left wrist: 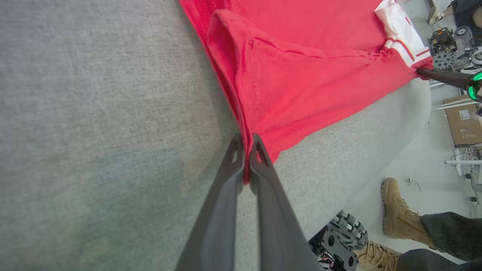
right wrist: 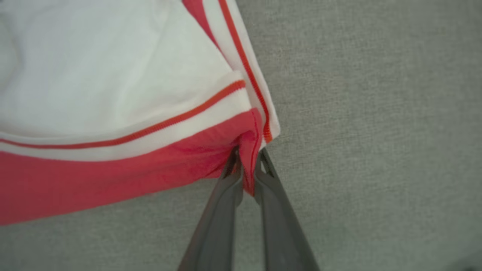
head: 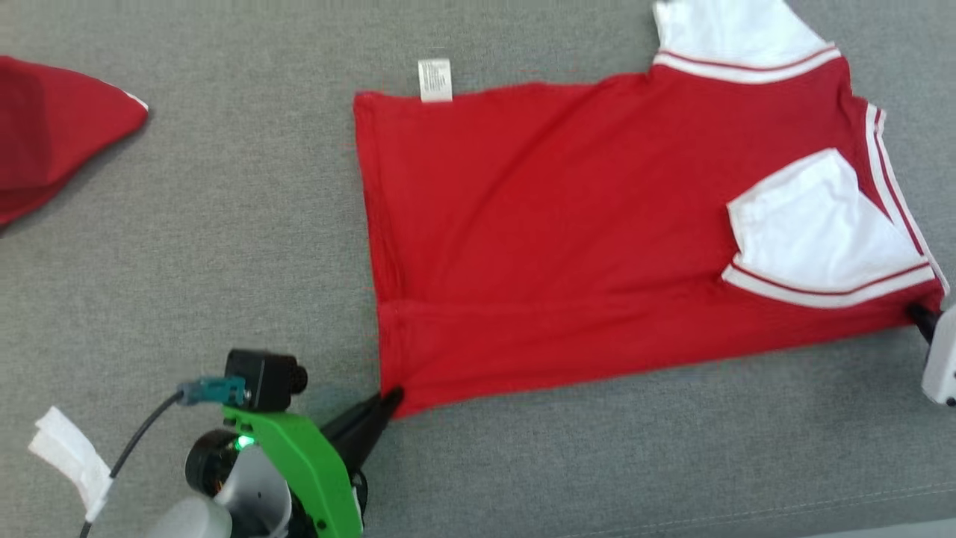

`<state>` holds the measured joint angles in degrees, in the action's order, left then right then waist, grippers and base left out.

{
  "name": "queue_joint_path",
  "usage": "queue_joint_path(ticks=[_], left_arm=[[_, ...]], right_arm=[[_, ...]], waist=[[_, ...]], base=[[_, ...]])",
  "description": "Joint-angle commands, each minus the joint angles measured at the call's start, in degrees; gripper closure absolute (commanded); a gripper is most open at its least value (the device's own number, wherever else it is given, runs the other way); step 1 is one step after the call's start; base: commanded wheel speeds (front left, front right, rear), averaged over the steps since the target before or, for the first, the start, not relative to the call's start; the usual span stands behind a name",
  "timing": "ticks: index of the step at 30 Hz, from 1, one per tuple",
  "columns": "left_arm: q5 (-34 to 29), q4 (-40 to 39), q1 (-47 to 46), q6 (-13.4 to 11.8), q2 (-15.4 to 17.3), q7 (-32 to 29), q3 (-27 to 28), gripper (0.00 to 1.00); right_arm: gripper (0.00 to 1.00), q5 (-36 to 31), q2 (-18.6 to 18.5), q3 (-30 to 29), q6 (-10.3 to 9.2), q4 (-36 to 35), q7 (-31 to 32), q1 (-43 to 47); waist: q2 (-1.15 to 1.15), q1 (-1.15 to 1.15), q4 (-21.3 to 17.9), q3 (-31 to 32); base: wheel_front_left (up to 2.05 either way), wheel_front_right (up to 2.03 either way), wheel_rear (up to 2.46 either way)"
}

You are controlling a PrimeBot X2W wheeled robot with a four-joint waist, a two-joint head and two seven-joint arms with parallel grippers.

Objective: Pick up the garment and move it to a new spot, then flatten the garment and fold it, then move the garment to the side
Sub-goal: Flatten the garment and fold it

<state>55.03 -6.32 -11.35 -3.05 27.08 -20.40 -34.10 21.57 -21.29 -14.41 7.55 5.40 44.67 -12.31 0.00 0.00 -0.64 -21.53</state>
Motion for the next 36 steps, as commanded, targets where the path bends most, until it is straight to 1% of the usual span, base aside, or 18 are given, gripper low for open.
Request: queue_joint_path(ticks=[1, 3, 6, 8, 9, 10, 11, 12, 13, 16, 19, 22, 24, 25, 27, 29, 32, 36], left_arm=[[0.4, -1.5, 2.1, -0.5, 1.6, -0.5, 0.0, 1.00], [1.1, -5.1, 5.3, -1.4, 3.1, -1.2, -0.2, 1.00], [1.4, -7.6, 8.6, -2.6, 3.7, -0.9, -0.6, 1.00], [0.9, -8.1, 9.8, -3.1, 3.4, -0.4, -1.0, 0.57], [0.3, -8.1, 10.1, -3.3, 3.2, 0.0, -1.3, 0.00], [-0.7, -7.7, 10.2, -3.6, 3.2, 0.5, -1.6, 0.00], [-1.1, -7.5, 10.2, -3.7, 3.1, 0.8, -1.8, 0.00], [-1.2, -7.4, 10.4, -3.8, 2.5, 1.2, -2.2, 0.00], [-1.7, -7.2, 10.4, -3.9, 2.3, 1.4, -2.4, 0.00], [-3.9, -6.9, 9.7, -4.5, 3.4, 2.3, -2.2, 0.00], [-5.2, -8.5, 8.7, -5.4, 5.2, 3.6, -0.2, 0.00], [-7.4, -10.5, 5.4, -6.5, 7.4, 4.3, 2.8, 0.00], [-7.8, -10.9, 1.5, -6.4, 7.6, 3.3, 4.1, 0.00], [-8.2, -10.8, -0.6, -6.1, 7.6, 2.8, 4.3, 0.00], [-8.2, -9.8, -5.9, -5.3, 6.6, 1.5, 4.7, 0.00], [-9.2, -7.6, -11.9, -4.2, 5.3, 0.3, 4.3, 0.00], [-10.4, -2.8, -20.5, -2.4, 1.6, -0.8, 2.8, 0.00], [-11.2, 4.7, -28.1, 0.0, -4.3, -0.8, -0.2, 0.00]], right_arm=[[1.00, 1.5, -1.7, -0.2, -0.13, -0.9, 1.7, 1.8], [1.00, 4.4, -3.9, -0.5, -0.12, -2.7, 5.1, 5.1], [1.00, 8.2, -5.6, -1.1, -0.12, -4.7, 8.7, 8.7], [1.00, 8.7, -6.1, -2.1, -0.12, -5.3, 8.9, 10.2], [1.00, 8.3, -5.8, -2.3, -0.12, -5.4, 8.5, 10.7], [0.93, 8.2, -5.3, -2.2, -0.12, -5.4, 8.2, 11.0], [0.75, 8.2, -4.9, -2.3, -0.12, -5.4, 7.9, 11.0], [0.07, 7.6, -4.6, -2.3, -0.11, -5.4, 7.3, 10.8], [0.00, 7.2, -4.5, -2.2, -0.11, -5.3, 7.1, 10.7], [0.00, 6.1, -5.4, -2.5, -0.10, -5.9, 6.4, 11.1], [0.00, 6.3, -5.9, -4.7, -0.10, -7.7, 5.6, 9.4], [0.00, 7.7, -7.4, -5.3, -0.07, -12.2, 5.2, 5.4], [0.00, 7.3, -8.0, -6.1, -0.09, -13.7, 5.7, 0.4], [0.00, 6.8, -8.7, -5.1, -0.08, -14.5, 5.8, -1.8], [0.00, 5.1, -8.4, -4.4, -0.08, -14.4, 6.0, -8.9], [0.00, 1.4, -7.6, -3.1, -0.08, -12.7, 5.5, -16.2], [0.00, -4.9, -5.1, -0.5, -0.08, -7.5, 3.7, -27.5], [0.00, -12.5, -1.0, 0.2, -0.10, 0.8, -0.1, -37.0]], waist=[[0.00, 0.00, 0.3, 2.8], [0.00, 0.00, 0.6, 2.8], [0.00, 0.00, 0.7, 1.8], [0.00, 0.00, 0.7, 0.8], [0.00, 0.00, 0.8, 0.4], [0.00, 0.00, 0.8, -0.1], [0.00, 0.00, 0.8, -0.3], [0.00, 0.00, 0.7, -0.7], [0.00, 0.00, 0.7, -0.9], [0.00, 0.00, 0.6, -1.1], [0.00, 0.00, 0.4, -1.9], [0.00, 0.00, 0.6, -3.4], [0.00, 0.00, 1.0, -5.0], [0.00, 0.00, 1.3, -5.9], [0.00, 0.00, 1.9, -8.5], [0.00, 0.00, 2.7, -11.2], [0.00, 0.00, 4.2, -15.0], [0.00, 0.00, 6.8, -17.3]], base=[[0.00, 0.00, 0.00], [0.00, 0.00, 0.00], [0.00, 0.00, 0.00], [0.00, 0.00, 0.00], [0.00, 0.00, 0.00], [0.00, 0.00, 0.00], [0.00, 0.00, 0.00], [0.00, 0.00, 0.00], [0.00, 0.00, 0.00], [0.00, 0.00, 0.00], [0.00, 0.00, 0.00], [0.00, 0.00, 0.00], [0.00, 0.00, 0.00], [0.00, 0.00, 0.00], [0.00, 0.00, 0.00], [0.00, 0.00, 0.00], [0.00, 0.00, 0.00], [0.00, 0.00, 0.00]])
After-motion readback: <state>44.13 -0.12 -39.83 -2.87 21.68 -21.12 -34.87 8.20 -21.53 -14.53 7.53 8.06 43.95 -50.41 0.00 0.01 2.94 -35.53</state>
